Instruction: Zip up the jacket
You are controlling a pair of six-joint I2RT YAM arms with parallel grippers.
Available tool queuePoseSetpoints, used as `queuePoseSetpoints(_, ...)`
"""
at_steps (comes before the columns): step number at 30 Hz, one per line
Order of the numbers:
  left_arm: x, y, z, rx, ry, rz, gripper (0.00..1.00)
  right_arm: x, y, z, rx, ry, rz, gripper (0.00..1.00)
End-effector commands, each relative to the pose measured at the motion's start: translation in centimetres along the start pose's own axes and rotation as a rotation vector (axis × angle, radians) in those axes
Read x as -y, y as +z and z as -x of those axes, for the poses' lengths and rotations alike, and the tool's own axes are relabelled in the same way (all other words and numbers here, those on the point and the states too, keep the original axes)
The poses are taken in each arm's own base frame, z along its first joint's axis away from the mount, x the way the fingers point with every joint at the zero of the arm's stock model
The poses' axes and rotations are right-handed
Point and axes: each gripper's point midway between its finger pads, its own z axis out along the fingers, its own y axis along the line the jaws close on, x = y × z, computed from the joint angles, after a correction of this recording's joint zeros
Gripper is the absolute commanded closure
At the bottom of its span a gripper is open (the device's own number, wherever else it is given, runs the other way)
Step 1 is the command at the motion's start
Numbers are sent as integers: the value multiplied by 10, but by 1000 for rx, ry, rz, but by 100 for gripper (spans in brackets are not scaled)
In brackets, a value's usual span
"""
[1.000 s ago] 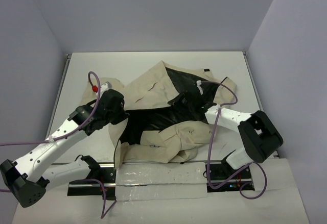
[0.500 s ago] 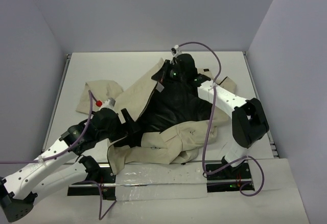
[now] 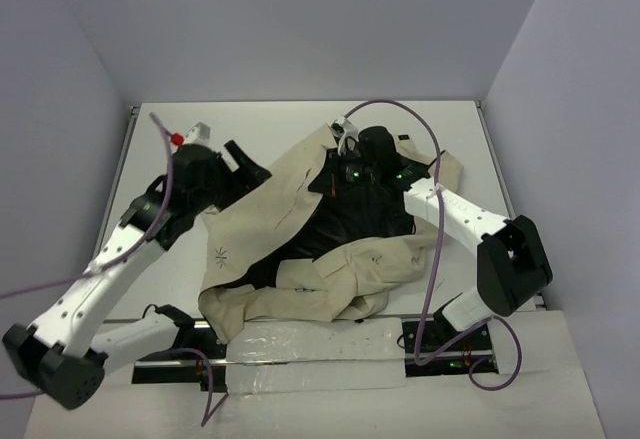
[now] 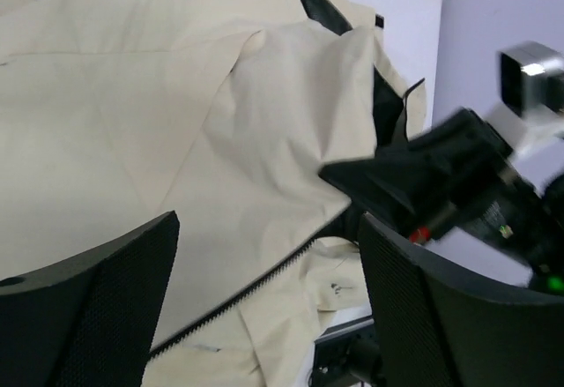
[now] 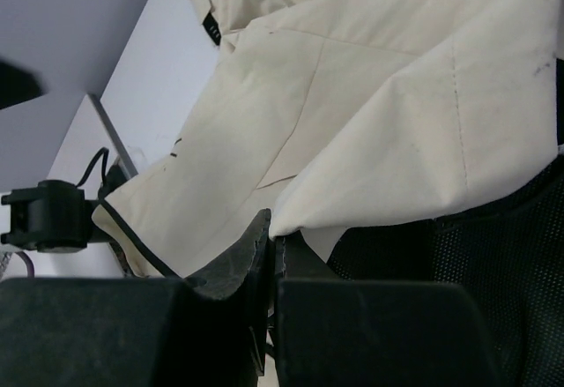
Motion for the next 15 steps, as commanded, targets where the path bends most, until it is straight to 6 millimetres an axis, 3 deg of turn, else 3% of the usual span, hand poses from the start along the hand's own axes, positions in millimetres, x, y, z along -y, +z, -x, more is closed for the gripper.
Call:
queuePoseSetpoints(1, 62, 31, 16, -57, 75, -217, 9, -27, -18, 14, 37, -101, 65, 100)
queuePoseSetpoints(6, 91, 73, 6, -173, 154, -336, 8, -34, -21, 14, 33, -133, 83, 100)
queuePoseSetpoints(12, 103, 103, -11, -272, 166, -479, 15, -40, -24, 16, 28, -151, 104, 100)
queuePoseSetpoints(15, 97, 121, -20, -312, 162, -464, 20, -40, -24, 16, 22, -155, 101, 100)
